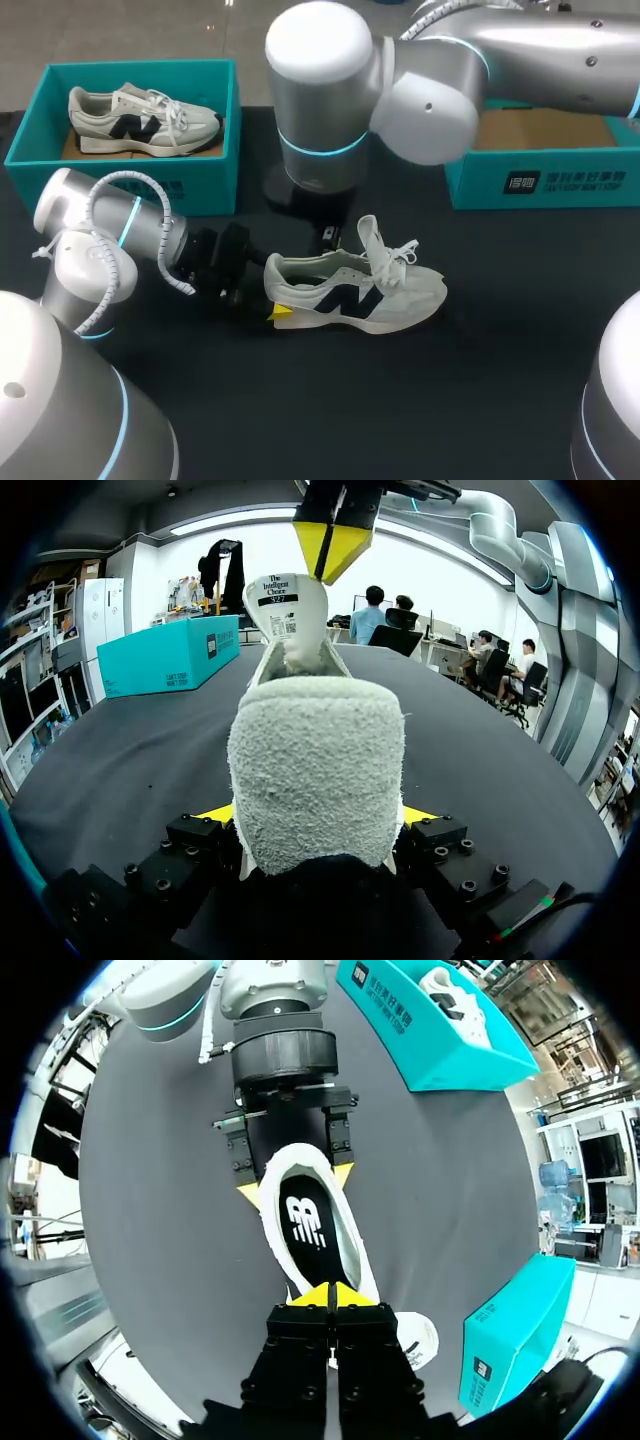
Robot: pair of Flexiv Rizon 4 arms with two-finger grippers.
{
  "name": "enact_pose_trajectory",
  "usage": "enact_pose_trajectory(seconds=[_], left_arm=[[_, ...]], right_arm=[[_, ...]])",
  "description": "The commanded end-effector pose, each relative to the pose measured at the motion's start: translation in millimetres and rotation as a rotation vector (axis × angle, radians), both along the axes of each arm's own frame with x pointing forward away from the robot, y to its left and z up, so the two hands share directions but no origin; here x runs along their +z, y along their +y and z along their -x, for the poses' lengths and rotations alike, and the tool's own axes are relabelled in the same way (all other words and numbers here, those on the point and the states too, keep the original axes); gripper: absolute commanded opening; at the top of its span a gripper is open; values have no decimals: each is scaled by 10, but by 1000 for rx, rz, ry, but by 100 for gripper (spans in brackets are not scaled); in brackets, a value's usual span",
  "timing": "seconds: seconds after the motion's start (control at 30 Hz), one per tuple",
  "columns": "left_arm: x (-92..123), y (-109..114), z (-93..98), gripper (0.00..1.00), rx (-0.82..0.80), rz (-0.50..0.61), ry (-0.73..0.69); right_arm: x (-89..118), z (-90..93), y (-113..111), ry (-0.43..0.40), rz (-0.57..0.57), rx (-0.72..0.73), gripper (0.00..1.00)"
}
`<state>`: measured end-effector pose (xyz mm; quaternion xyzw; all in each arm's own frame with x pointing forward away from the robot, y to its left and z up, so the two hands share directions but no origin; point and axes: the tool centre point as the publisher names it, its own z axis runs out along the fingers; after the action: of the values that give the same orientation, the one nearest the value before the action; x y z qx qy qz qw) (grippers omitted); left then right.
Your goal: Take the shoe out of the shoebox, open the shoe tongue, remove and reinsert the insole, then place the shoe into the shoebox
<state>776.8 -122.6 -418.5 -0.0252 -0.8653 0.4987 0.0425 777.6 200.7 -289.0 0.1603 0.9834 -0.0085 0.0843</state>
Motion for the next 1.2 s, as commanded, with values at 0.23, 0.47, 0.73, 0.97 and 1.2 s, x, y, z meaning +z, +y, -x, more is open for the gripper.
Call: enact_pose_trajectory(seconds=[0.23,0.47,0.73,0.97,1.2], left_arm=[[-34,-10,-14,0,-1,-4,0],[-34,-10,-14,0,-1,-4,0],[-34,-10,-14,0,-1,-4,0],[-34,-10,-14,0,-1,-4,0],[-34,-10,-14,0,-1,-4,0]], right_arm=[[-14,-33,81,10,22,-4,0],[-216,-96,168,17,86,129,0],[-420,-143,159,63,144,194,0],[-585,-157,126,104,174,224,0],[-733,-83,-30,157,204,191,0]])
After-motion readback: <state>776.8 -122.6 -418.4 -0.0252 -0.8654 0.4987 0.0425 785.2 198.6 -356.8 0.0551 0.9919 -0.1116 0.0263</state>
